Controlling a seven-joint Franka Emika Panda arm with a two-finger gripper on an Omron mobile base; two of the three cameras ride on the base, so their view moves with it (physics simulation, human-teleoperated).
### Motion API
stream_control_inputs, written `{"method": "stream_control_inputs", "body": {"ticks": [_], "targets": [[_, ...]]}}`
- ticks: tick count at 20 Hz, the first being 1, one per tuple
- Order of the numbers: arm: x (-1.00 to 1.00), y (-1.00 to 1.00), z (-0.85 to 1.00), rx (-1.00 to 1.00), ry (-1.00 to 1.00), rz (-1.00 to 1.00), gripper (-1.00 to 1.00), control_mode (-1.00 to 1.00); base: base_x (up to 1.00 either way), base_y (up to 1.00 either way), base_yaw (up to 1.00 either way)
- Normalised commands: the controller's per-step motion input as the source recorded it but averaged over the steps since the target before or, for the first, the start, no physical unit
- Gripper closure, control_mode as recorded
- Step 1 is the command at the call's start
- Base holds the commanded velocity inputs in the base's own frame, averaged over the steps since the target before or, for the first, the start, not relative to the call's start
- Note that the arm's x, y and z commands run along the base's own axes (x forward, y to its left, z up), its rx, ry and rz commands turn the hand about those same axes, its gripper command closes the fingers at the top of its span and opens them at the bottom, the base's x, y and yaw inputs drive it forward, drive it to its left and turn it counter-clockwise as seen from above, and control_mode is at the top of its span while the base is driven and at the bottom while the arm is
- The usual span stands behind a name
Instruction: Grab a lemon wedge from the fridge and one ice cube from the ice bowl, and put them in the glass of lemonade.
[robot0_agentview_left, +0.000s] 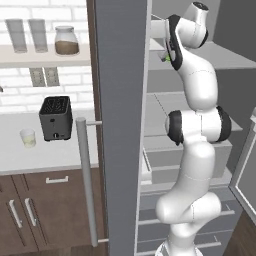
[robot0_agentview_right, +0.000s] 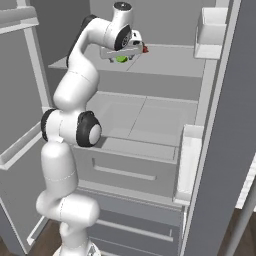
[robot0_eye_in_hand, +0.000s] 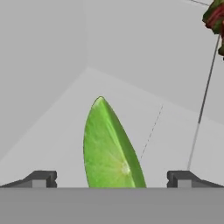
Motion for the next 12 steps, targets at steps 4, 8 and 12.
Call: {"method": "stream_control_inputs", "body": {"ticks": [4, 8, 12], "targets": [[0.01, 0.0, 0.0, 0.0, 0.0, 0.04, -1.0, -1.0, 0.0, 0.0, 0.0], [-0.1, 0.0, 0.02, 0.0, 0.0, 0.08, -1.0, -1.0, 0.0, 0.0, 0.0], [-0.44, 0.03, 0.19, 0.0, 0.0, 0.11, -1.0, -1.0, 0.0, 0.0, 0.0]]}}
